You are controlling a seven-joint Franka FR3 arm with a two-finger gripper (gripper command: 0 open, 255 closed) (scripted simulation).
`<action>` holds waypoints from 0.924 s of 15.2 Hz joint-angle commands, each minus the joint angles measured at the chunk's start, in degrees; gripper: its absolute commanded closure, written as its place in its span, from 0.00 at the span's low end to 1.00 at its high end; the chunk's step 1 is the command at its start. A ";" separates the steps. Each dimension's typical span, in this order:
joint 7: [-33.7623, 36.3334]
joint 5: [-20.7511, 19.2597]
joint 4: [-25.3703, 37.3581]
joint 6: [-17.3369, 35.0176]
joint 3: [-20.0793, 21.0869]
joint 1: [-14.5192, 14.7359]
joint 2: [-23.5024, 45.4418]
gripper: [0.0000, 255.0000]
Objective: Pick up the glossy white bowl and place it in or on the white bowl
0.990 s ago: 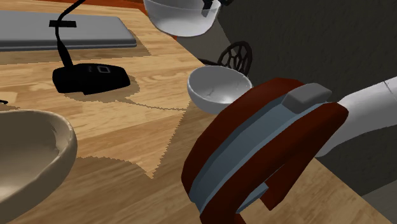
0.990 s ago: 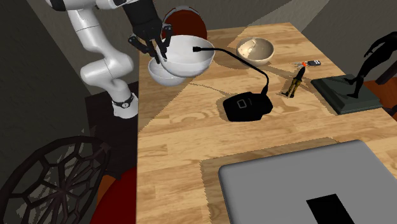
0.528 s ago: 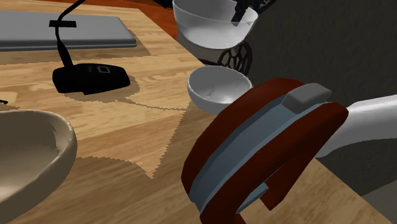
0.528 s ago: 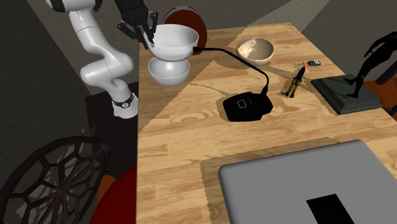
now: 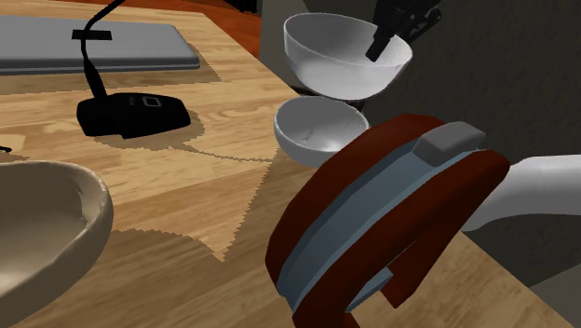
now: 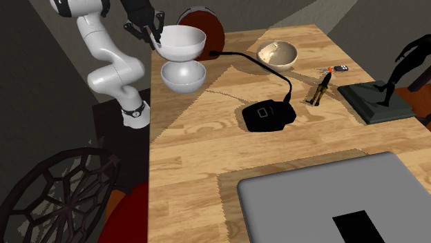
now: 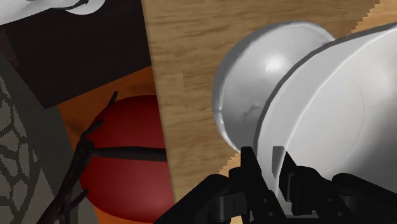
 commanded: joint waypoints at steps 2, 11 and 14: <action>-0.32 0.27 -3.38 1.78 0.17 0.16 -1.63 1.00; -0.91 1.07 -12.40 6.78 0.86 0.90 -5.61 1.00; -0.87 1.04 -12.40 6.79 0.83 0.96 -5.60 1.00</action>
